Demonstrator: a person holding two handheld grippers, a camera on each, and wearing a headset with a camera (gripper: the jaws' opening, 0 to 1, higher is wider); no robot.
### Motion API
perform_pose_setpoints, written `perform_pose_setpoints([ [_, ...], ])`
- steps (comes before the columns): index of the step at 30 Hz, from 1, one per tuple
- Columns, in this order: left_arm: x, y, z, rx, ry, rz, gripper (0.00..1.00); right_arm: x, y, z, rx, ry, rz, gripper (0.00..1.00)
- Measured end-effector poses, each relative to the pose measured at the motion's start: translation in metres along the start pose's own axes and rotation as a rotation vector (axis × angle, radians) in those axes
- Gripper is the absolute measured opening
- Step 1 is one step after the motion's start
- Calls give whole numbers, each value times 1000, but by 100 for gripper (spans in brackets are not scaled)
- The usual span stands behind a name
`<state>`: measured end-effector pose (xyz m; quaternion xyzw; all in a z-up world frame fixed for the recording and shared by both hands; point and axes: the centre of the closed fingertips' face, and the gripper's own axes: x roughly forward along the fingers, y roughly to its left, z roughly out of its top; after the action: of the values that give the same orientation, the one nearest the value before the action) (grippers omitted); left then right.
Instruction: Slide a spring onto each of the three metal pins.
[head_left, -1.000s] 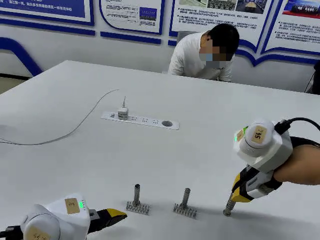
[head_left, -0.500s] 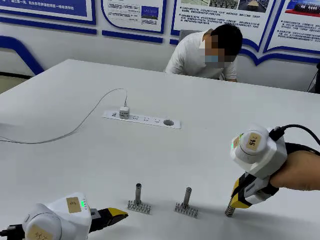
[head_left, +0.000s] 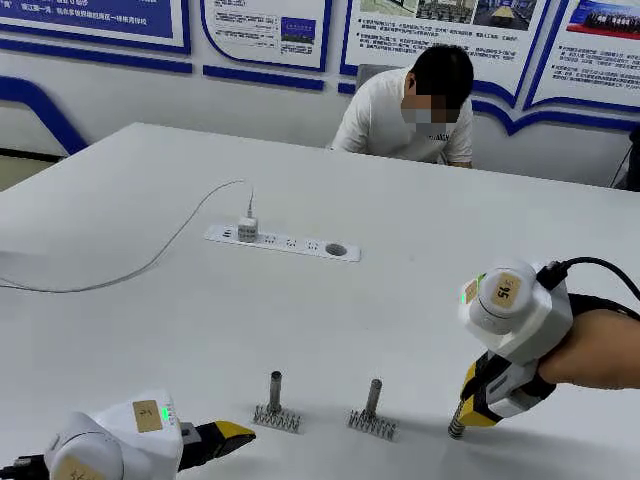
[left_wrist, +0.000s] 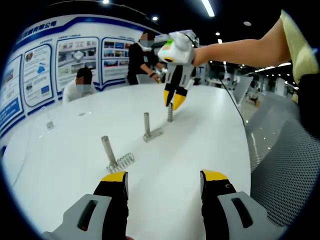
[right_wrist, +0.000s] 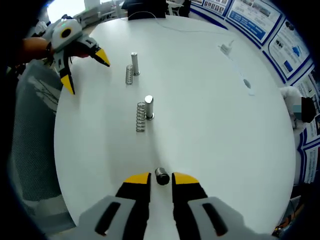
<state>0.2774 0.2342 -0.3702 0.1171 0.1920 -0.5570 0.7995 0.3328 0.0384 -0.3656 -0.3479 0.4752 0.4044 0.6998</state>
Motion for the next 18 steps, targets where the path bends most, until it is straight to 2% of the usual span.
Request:
perform_pose_setpoints([
  [8,1,-1,2,6,-1,-3,59,-12,3,17,-24,-31,-25,20],
  [18,0,0,4,12,-5,3,59,-1,15,38,-14,-71,7,20],
])
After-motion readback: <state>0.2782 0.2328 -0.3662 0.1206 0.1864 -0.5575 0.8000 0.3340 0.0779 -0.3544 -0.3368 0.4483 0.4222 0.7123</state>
